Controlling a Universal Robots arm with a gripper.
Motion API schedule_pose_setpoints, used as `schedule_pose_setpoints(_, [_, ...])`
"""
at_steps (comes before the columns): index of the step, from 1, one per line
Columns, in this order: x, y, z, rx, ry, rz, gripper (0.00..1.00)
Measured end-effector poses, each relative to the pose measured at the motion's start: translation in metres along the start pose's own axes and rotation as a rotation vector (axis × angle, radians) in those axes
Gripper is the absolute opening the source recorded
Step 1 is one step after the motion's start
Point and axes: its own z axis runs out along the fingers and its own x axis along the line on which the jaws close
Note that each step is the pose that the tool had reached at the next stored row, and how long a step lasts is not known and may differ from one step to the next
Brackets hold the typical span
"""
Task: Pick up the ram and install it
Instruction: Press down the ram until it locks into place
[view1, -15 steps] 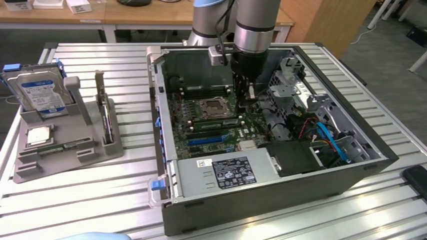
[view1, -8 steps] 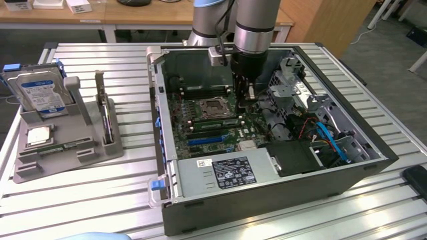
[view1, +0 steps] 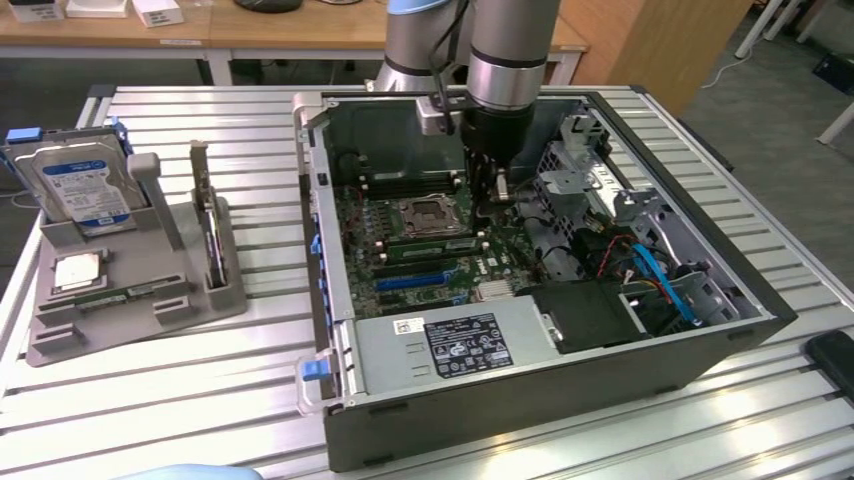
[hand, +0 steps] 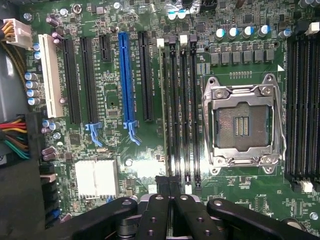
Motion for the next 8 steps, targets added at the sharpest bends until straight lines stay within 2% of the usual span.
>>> schedule_pose_setpoints(8, [-0.0010, 0.0003, 0.0059, 0.0000, 0.0005, 0.000, 0.10])
